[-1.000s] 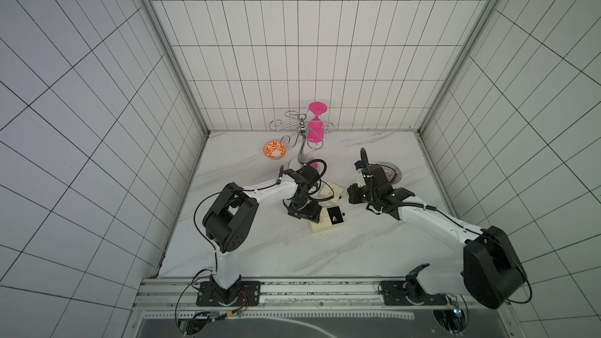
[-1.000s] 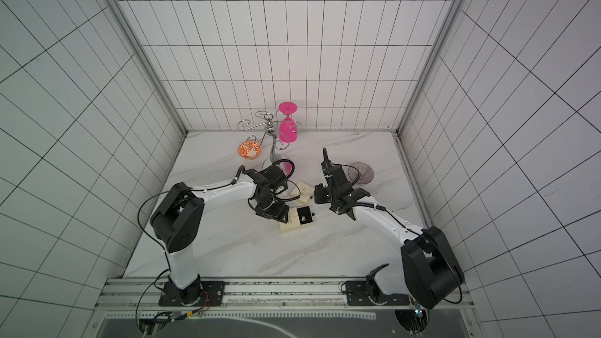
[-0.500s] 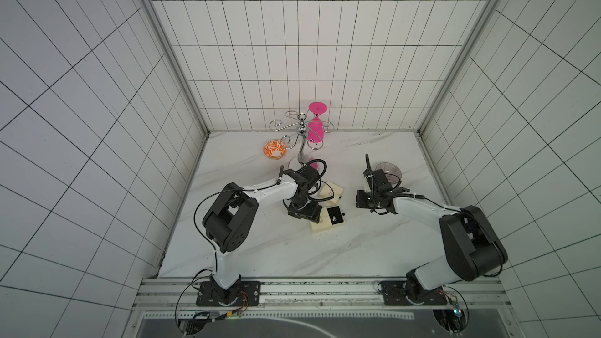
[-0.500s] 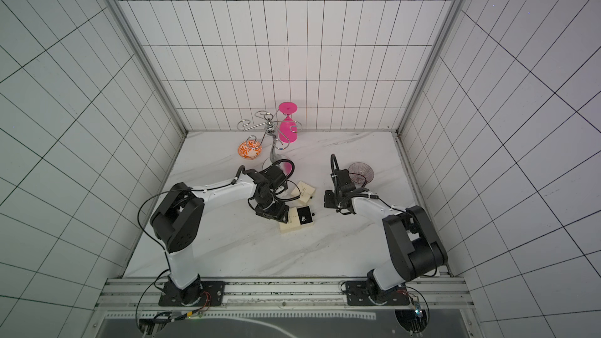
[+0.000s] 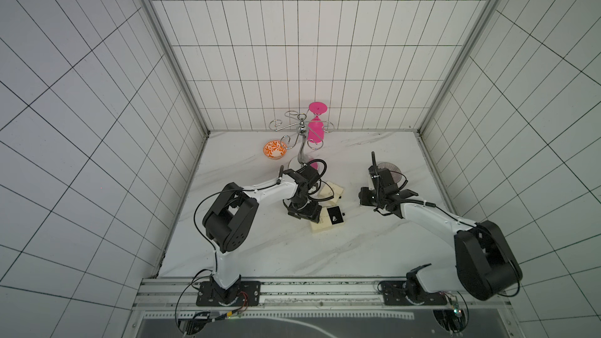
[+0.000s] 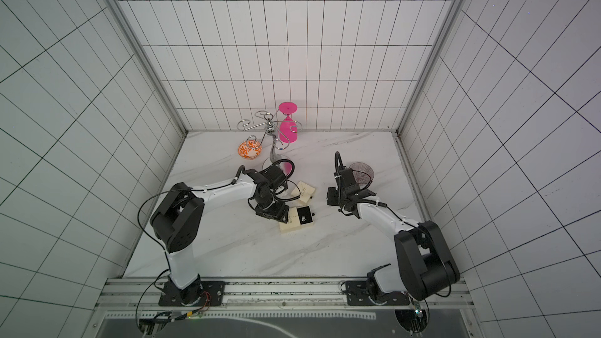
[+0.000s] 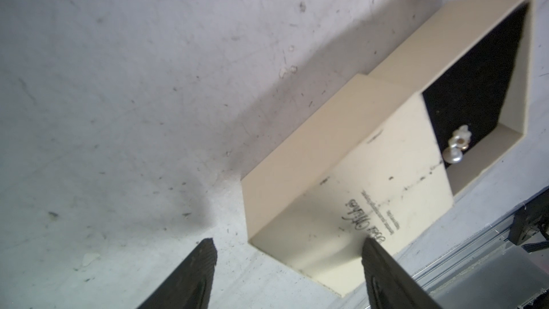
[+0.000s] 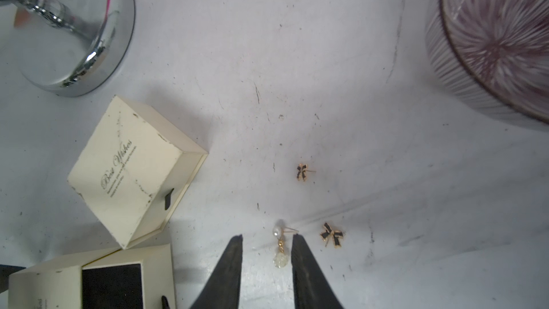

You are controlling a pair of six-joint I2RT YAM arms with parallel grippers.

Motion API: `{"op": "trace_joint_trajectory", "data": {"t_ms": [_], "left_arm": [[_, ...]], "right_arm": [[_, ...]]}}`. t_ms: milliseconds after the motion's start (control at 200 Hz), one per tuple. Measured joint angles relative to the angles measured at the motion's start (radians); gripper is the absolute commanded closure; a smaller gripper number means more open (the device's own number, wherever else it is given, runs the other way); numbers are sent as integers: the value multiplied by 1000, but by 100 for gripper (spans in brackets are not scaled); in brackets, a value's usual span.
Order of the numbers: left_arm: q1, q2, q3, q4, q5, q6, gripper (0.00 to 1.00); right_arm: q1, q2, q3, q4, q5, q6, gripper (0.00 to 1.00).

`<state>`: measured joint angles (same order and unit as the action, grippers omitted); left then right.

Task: Take out the earrings from the drawer-style jewelry box
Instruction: Place the earring at the center of the board, then pick up the earring from the drawer.

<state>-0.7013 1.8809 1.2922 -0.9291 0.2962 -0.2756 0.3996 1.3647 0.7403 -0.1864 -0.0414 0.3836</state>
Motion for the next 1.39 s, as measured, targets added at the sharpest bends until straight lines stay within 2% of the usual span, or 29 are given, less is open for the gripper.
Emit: {"op": "trace_joint_trajectory", "data": {"t_ms": [225, 315, 695, 1134, 1249, 1394], "left_arm": [[0, 0, 0, 0, 0, 0, 23], [0, 0, 0, 0, 0, 1, 23], [0, 0, 0, 0, 0, 5, 23], [0, 0, 1, 0, 0, 7, 23], [0, 0, 1, 0, 0, 7, 23], [0, 0, 1, 0, 0, 7, 23]], "right_arm": [[219, -17, 2, -48, -111, -63, 69], [264, 3, 2, -65, -139, -77, 69], [316, 90, 18, -105, -156, -120, 67], [349, 191, 89, -118, -62, -143, 67], [350, 204, 99, -125, -42, -146, 73], [355, 210, 103, -126, -26, -147, 87]]}}
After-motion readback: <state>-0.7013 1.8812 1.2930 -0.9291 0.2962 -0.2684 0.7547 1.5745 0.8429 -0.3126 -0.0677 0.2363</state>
